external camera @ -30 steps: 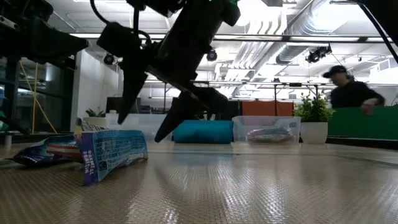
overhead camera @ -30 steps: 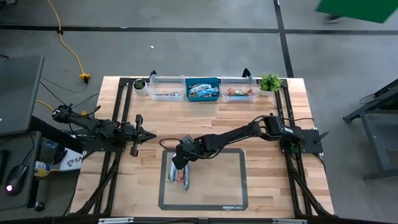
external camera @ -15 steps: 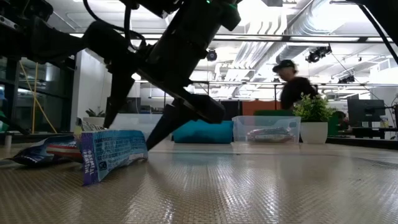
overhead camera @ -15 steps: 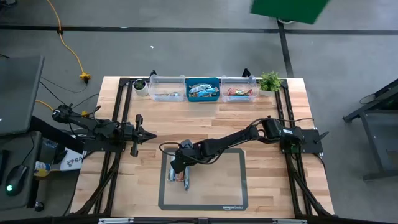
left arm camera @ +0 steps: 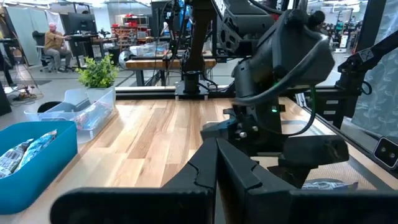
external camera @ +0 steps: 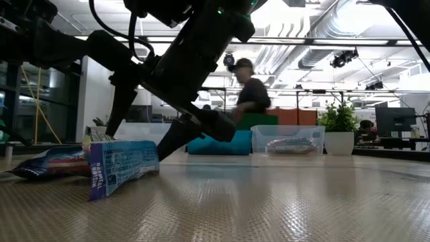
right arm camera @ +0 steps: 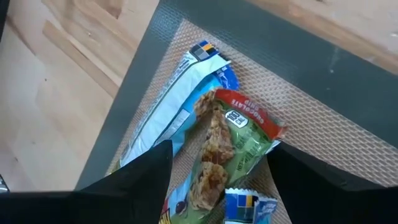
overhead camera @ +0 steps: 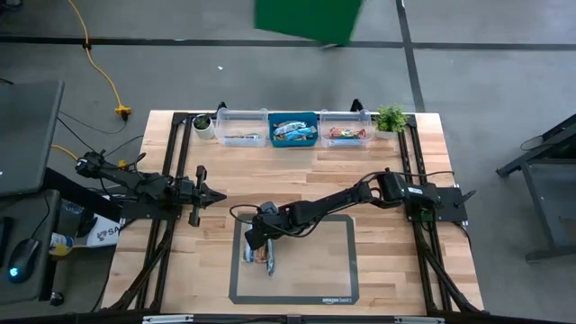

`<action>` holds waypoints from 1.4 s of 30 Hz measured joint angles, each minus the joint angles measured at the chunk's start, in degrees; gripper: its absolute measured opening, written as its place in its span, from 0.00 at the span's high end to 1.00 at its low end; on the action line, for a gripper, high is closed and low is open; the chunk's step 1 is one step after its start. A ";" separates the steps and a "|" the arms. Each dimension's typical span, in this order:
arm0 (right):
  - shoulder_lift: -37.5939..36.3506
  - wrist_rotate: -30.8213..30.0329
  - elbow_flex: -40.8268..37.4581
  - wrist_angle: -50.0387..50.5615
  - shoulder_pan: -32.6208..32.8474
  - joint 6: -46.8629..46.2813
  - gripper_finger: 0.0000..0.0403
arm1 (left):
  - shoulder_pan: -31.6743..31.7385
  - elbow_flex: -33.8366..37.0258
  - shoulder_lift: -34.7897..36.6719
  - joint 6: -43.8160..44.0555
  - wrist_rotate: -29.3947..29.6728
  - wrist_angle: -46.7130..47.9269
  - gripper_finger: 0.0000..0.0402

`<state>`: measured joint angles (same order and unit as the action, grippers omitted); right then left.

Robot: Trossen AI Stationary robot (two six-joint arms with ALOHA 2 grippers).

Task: Pick and place Granola Bars by type
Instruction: Put the red granola bar into the right transparent bin

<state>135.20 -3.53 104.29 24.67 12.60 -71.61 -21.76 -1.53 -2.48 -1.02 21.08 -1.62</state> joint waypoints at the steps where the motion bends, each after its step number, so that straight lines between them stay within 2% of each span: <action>1: 0.04 -0.22 0.02 -0.14 0.09 0.02 0.38 | -0.01 0.00 -0.02 0.00 0.00 -0.03 1.00; 5: 0.13 -0.15 0.02 -0.37 0.15 0.06 0.42 | 0.00 0.01 0.00 0.00 0.00 -0.02 1.00; 16: 0.33 0.62 -0.08 -0.30 0.15 1.40 0.65 | 0.00 -0.01 0.00 0.00 0.00 0.02 1.00; 23: 0.35 1.12 -0.10 -0.31 0.15 1.46 0.76 | -0.02 0.00 0.00 0.00 0.00 0.02 1.00; 29: 0.37 1.64 -0.20 -1.00 0.15 1.65 0.80 | -0.02 0.01 0.00 0.00 0.00 0.02 1.00; 42: -2.03 4.57 -0.29 -1.86 -0.35 4.39 0.81 | 0.00 -0.01 0.00 0.00 0.00 0.04 1.00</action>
<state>133.16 1.04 104.01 22.81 12.25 -67.22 -21.77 -1.54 -2.48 -1.02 21.08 -1.58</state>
